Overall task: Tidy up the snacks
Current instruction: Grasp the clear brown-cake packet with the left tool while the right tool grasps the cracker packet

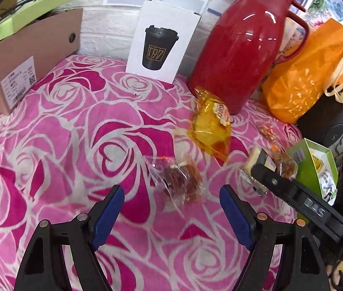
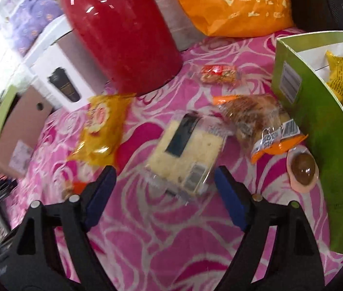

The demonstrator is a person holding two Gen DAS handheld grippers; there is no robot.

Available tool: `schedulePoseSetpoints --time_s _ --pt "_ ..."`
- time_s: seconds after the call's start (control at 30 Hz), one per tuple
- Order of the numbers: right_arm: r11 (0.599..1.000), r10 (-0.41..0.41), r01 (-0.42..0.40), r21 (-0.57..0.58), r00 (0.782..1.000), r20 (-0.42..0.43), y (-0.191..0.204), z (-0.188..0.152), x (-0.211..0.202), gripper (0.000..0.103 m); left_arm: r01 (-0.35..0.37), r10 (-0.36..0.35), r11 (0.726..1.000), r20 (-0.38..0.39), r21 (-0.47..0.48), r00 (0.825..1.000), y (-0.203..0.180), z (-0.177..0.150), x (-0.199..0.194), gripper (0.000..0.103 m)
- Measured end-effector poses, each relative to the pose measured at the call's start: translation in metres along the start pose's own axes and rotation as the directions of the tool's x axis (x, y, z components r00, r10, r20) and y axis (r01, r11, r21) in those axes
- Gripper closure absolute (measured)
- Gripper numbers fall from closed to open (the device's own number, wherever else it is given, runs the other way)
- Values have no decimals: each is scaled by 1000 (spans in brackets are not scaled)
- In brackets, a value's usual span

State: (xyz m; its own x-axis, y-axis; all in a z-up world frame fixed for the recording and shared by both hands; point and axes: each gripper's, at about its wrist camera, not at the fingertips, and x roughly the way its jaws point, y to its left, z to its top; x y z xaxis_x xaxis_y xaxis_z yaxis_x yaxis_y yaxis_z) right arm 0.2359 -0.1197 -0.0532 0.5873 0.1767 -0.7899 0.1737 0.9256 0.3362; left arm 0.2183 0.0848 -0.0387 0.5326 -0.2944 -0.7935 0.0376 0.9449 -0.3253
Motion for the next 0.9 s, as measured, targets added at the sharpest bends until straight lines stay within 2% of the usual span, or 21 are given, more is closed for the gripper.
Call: schedulePoseSetpoints --time_s 0.07,0.13,0.2,0.27,0.3,0.37,0.43,0.47,0.53,0.63,0.67,0.73,0.77,0.8,0.9 --pt "1000 -31 31 2 999 9 0 1 8 19 -3 3 1000 -2 -2 1000 1 2 4 20" --pt "997 -58 59 -46 998 28 2 1 10 23 -14 14 1000 -8 2 1000 1 4 9 21" --pt "991 -75 77 -109 997 27 3 -1 10 42 -9 9 1000 -20 5 1000 0 6 15 28" --pt "987 -41 44 -156 999 20 -3 -5 5 52 4 -4 1000 -44 5 999 0 7 23 38" --pt "987 -15 16 -161 1000 11 -8 -6 3 58 6 -6 1000 -52 2 999 0 7 27 39" --pt "989 64 -65 -133 998 -16 -24 -8 -4 61 8 -9 1000 -58 -10 998 1 8 32 39" --pt "986 106 -109 -125 994 -36 -35 -13 -13 79 8 -9 1000 -52 -13 999 0 7 34 42" --pt "985 114 -119 -124 992 -46 -40 -15 -17 93 15 -16 1000 -51 -9 999 -1 7 34 52" --pt "982 137 -145 -119 988 -78 -47 -24 -23 100 17 -17 1000 -54 -3 998 -4 5 33 53" --pt "979 129 -141 -145 987 -92 -50 -40 -34 100 28 -27 999 -65 20 998 -9 0 30 55" --pt "980 119 -130 -148 989 -83 -47 -41 -38 97 38 -36 999 -67 26 997 -10 -4 28 56" --pt "984 116 -125 -128 991 -71 -37 -33 -36 68 44 -42 999 -61 26 997 -12 -9 21 58" --pt "988 101 -109 -112 992 -73 -34 -29 -34 32 42 -41 999 -59 20 997 -13 -11 19 58" --pt "992 83 -89 -85 994 -70 -28 -23 -29 14 43 -42 999 -59 9 997 -12 -12 16 58" --pt "999 28 -29 -16 999 -27 -15 -7 -16 14 41 -41 999 -48 -6 998 -8 -17 5 58"
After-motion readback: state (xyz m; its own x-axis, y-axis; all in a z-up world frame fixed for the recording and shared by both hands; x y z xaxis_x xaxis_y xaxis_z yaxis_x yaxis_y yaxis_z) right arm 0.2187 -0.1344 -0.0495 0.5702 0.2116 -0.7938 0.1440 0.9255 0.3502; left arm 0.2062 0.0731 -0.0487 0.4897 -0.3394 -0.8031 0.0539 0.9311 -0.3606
